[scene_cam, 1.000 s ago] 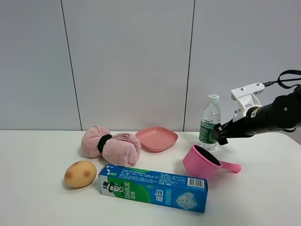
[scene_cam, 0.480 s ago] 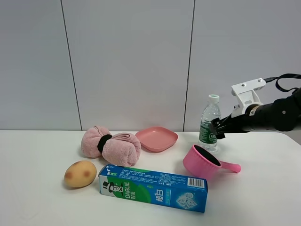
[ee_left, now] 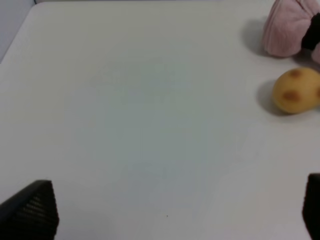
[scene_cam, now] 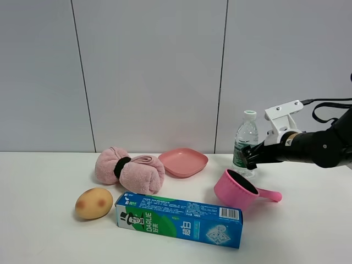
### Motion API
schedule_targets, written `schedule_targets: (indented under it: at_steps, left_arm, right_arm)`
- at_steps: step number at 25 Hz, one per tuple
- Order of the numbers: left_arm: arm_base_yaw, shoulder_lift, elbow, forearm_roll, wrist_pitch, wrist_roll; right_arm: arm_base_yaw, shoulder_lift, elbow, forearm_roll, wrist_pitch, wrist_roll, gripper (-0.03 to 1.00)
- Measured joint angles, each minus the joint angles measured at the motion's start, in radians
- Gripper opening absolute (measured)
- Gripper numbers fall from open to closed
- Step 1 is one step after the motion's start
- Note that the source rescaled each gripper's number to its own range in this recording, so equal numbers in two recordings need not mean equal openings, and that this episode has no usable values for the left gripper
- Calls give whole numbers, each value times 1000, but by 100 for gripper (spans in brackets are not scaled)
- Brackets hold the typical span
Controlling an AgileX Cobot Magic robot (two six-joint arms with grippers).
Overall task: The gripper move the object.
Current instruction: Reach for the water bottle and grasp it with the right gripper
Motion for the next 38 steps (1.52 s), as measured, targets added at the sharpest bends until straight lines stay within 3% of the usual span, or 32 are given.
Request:
schedule_targets:
  at_steps: [20,38]
  left_arm:
    - [0,0,0,0,0,0]
    - [0,0,0,0,0,0]
  right_arm:
    - [3,107,-1,-15,-189,4,100]
    - [4,167,-120,-15,-213,15,100]
